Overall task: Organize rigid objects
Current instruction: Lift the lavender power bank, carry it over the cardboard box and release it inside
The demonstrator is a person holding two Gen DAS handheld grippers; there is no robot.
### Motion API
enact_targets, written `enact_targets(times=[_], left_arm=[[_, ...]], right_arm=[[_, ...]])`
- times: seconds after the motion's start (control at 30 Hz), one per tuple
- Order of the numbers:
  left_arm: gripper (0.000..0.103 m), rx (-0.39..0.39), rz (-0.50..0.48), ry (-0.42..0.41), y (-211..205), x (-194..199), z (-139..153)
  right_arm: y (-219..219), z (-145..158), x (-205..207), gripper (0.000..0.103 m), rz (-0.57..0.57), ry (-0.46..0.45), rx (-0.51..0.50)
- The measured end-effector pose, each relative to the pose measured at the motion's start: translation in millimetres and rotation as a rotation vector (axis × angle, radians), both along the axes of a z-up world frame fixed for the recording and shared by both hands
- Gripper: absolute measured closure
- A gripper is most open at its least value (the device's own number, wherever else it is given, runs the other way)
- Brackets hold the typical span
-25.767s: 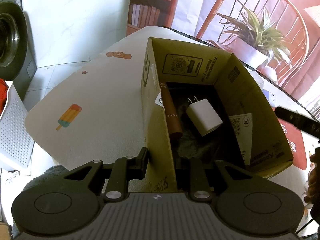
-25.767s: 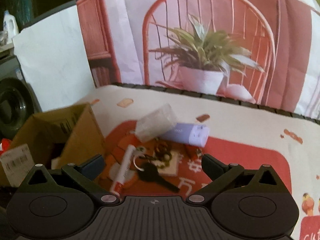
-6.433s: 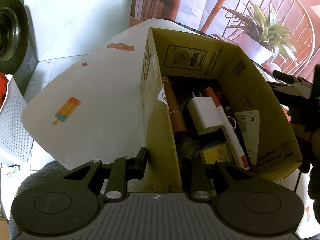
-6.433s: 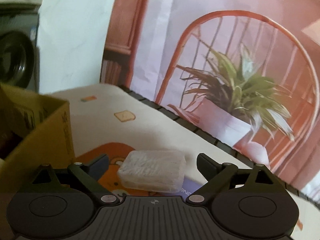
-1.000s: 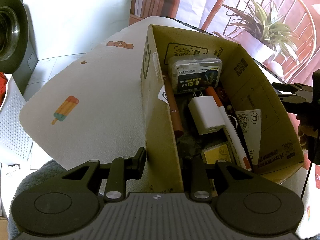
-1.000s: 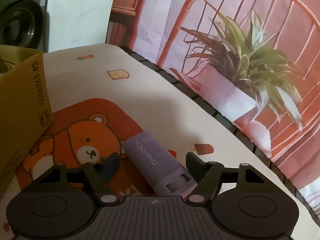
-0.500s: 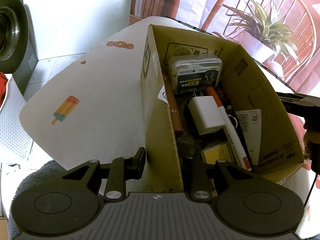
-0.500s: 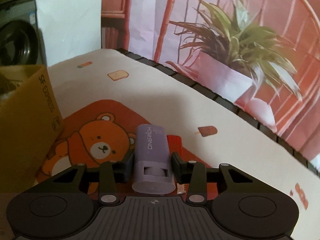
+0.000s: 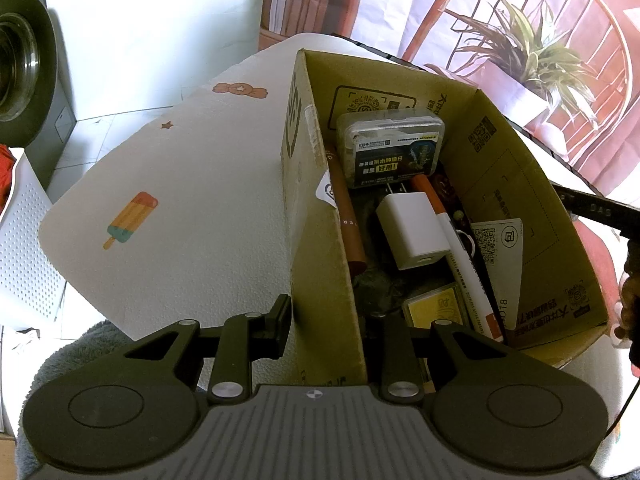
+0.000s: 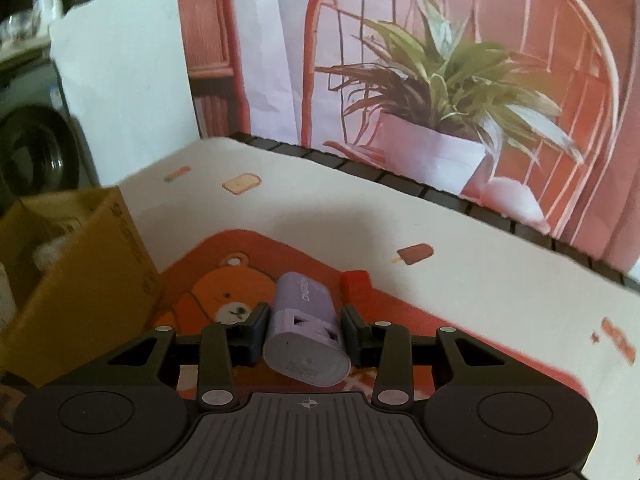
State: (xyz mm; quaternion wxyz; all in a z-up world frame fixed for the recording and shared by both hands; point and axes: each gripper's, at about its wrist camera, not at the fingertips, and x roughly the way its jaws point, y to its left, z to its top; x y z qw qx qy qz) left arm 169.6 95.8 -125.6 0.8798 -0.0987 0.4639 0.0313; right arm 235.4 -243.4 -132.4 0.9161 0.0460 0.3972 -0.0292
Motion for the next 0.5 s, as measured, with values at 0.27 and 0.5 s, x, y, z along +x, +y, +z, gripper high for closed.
enact_targets(times=[0.27, 0.5], left_arm=[[0.076, 0.0, 0.0, 0.0, 0, 0, 0], [0.076, 0.0, 0.0, 0.0, 0, 0, 0]], right_arm=[[0, 0, -19, 0.068, -0.066, -0.013, 0.151], [3, -4, -33, 0.068, -0.106, -0.021, 0.244]])
